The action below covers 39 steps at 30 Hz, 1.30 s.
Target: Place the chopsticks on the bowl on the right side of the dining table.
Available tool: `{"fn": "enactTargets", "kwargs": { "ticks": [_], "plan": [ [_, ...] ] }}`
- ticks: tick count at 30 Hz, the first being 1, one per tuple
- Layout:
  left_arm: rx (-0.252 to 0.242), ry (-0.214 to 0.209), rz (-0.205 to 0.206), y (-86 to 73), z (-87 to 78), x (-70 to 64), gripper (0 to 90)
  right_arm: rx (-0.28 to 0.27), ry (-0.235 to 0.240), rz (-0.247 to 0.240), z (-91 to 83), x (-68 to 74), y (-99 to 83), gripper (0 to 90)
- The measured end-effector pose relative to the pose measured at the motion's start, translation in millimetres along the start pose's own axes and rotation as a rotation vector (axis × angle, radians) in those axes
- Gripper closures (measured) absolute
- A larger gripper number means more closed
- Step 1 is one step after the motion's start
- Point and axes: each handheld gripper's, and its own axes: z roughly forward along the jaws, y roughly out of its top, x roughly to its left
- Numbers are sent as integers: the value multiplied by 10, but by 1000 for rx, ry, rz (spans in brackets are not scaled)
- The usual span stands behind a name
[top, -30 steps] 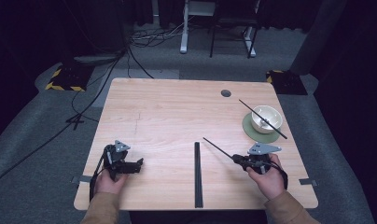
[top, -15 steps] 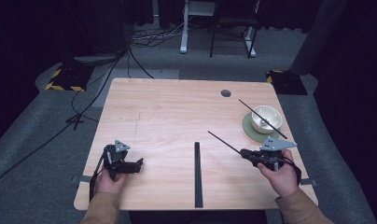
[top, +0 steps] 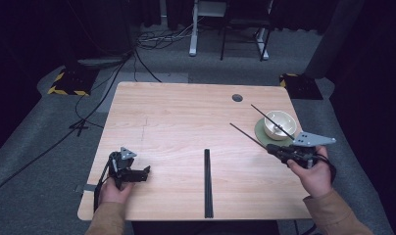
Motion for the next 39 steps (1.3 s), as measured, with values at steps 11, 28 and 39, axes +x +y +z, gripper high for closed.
{"fn": "enactTargets", "kwargs": {
  "ticks": [11,28,39],
  "plan": [
    [-1,3,-1,-3,-1,-2,38,-18,-29,-12,-143,-287,216,869],
    [1,11,1,-4,-6,-4,38,-35,-140,-16,-129,-865,313,869],
    [1,11,0,-4,-6,-5,39,-16,-160,-17,29,-1213,203,869]
  ]
}}
